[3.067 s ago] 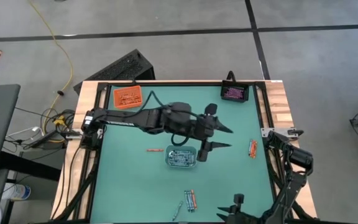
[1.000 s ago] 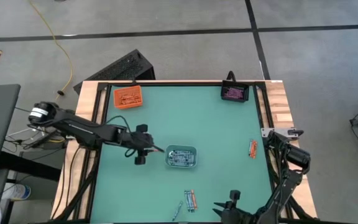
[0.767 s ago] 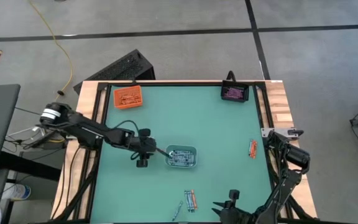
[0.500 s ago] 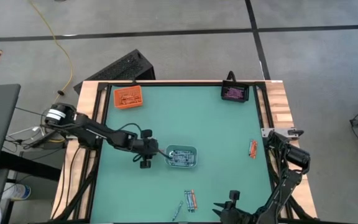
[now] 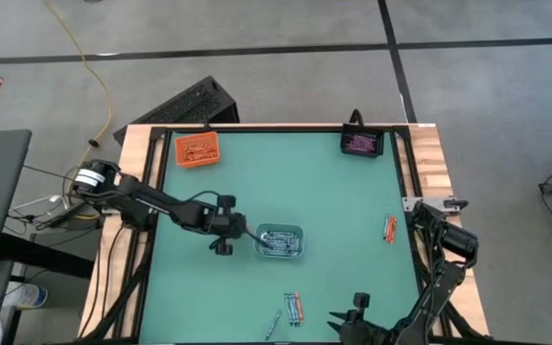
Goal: Sort crayons
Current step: Put the orange crayon into the orange bin
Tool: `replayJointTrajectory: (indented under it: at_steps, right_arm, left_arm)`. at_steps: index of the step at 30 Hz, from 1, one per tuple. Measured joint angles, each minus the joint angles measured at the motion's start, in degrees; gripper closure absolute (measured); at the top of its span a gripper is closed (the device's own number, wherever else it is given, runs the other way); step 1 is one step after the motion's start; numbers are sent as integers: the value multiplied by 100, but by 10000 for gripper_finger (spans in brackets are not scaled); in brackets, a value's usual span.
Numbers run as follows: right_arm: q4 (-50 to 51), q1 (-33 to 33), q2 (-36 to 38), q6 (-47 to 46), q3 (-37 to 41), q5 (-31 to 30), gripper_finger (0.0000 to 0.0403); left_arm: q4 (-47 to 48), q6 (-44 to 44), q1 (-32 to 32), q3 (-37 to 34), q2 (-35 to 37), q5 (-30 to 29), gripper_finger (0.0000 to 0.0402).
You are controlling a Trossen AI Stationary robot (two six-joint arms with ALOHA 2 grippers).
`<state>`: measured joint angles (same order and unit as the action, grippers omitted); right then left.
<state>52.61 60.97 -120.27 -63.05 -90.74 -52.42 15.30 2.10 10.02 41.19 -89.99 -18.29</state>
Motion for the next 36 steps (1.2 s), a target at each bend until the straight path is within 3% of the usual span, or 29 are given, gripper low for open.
replayJointTrajectory:
  at_steps: [10, 18, 28, 36]
  right_arm:
    - [37, 9, 0, 3, -4, 0, 302]
    - [87, 36, 0, 7, -4, 0, 302]
    - [165, 39, 0, 7, -4, -2, 302]
    - [171, 31, 0, -36, -4, -24, 302]
  left_arm:
    - [1304, -336, -144, 835, 40, -668, 401]
    - [1983, -578, -812, 927, 412, -1436, 401]
    - [2573, -1841, -2552, 929, 1529, -1664, 401]
    - [2486, -2712, -4238, 929, 1761, -1119, 401]
